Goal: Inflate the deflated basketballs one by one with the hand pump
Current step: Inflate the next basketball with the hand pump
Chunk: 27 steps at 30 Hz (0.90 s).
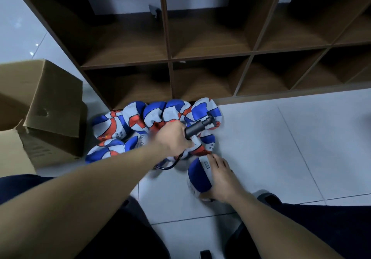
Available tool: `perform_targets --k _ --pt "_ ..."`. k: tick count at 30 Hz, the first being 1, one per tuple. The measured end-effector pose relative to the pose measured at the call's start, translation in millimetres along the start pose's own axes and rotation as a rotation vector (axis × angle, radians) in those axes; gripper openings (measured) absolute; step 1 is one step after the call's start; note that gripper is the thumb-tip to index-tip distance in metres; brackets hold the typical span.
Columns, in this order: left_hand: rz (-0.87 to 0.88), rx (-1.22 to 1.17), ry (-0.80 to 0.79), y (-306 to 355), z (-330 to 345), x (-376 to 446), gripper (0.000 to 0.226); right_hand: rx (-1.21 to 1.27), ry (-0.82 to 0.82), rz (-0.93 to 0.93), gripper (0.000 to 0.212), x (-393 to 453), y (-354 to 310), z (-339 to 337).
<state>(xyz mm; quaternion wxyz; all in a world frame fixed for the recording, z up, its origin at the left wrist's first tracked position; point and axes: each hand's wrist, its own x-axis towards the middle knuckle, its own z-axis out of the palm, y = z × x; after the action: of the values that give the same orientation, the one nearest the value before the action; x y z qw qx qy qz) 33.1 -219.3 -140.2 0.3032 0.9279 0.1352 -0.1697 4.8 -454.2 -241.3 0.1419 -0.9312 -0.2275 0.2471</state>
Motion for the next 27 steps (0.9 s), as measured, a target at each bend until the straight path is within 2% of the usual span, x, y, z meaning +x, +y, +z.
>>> perform_targets --k 5,7,11,15,18,21,25,27 --pt "0.098 -0.005 -0.070 22 -69 14 0.012 -0.098 0.073 0.015 0.145 -1 29 -36" --pt "0.126 -0.036 -0.084 25 -83 18 0.013 -0.153 0.098 0.040 0.147 6 46 -62" --pt "0.146 -0.037 -0.053 41 -79 33 0.032 -0.261 0.224 0.104 0.148 45 82 -119" --pt "0.128 -0.096 -0.002 39 -63 45 0.032 -0.380 0.285 0.114 0.146 106 115 -152" --pt "0.064 -0.102 0.012 25 -58 50 0.029 -0.468 0.273 0.106 0.148 146 133 -154" --pt "0.016 -0.101 0.010 8 -58 55 0.023 -0.522 0.242 0.081 0.136 181 150 -150" --pt "-0.021 -0.068 0.046 -4 -65 59 0.031 -0.469 0.270 0.078 0.113 209 158 -140" --pt "-0.037 -0.091 0.034 -8 -68 61 0.031 -0.456 0.247 0.080 0.110 215 157 -140"
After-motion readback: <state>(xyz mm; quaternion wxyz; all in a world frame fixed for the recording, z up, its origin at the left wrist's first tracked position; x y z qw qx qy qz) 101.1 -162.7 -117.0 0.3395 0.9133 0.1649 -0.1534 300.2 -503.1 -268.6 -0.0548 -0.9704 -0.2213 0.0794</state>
